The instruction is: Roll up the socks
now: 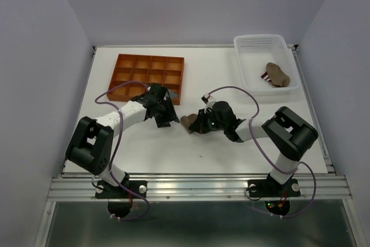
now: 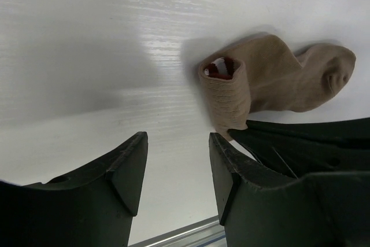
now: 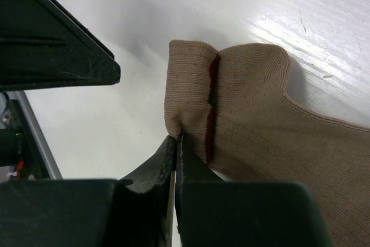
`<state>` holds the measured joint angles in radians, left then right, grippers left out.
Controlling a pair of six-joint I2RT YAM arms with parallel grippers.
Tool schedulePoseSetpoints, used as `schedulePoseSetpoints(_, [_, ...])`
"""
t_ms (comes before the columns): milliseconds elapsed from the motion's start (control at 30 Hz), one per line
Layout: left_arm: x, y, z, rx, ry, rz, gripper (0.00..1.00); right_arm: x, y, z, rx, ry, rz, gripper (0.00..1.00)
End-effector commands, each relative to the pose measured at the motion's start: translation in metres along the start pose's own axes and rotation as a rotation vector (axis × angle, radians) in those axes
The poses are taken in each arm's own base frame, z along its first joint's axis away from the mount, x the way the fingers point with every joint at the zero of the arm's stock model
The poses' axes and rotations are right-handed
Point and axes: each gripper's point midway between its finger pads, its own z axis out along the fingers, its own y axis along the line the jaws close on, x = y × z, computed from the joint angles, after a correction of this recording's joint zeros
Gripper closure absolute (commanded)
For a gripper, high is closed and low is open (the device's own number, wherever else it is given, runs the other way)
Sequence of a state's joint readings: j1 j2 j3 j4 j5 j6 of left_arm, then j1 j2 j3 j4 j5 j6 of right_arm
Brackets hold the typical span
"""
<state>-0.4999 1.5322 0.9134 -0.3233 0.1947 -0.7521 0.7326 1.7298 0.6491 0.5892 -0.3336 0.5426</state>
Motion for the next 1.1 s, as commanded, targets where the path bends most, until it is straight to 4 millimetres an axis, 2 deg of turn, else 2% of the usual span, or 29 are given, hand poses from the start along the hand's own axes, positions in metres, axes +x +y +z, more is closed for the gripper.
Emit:
schedulePoseSetpoints(0, [0.001,-0.022,-0.003,0.096,-0.027,0.062,0.42,-0.009,0.014,-0.002,-0.12,-0.026,0.065,0.99])
schedulePoseSetpoints(133, [-0.001,-0.026,0.005,0.122,-0.046,0.06,0.42,-0.007,0.004,-0.005,-0.117,-0.027,0.12,0.99])
schedulePoseSetpoints(533, [-0.001,-0.041,0.032,0.135,-0.008,0.098,0.43,-0.008,-0.002,-0.007,-0.135,-0.033,0.166,0.99])
schedulePoseSetpoints(867, [0.0,-0.054,0.036,0.171,-0.016,0.117,0.46,-0.009,-0.009,-0.007,-0.13,-0.03,0.184,0.99])
schedulePoseSetpoints(933, [-0.002,-0.056,0.038,0.178,-0.023,0.119,0.51,-0.009,-0.008,-0.007,-0.136,-0.026,0.176,0.99])
schedulePoseSetpoints(1000, [-0.003,-0.057,0.04,0.177,-0.026,0.118,0.63,-0.01,-0.007,-0.007,-0.141,-0.027,0.172,0.99])
schedulePoseSetpoints(1067, [-0.004,-0.058,0.044,0.169,-0.03,0.119,0.66,-0.013,-0.009,-0.008,-0.141,-0.031,0.171,0.99])
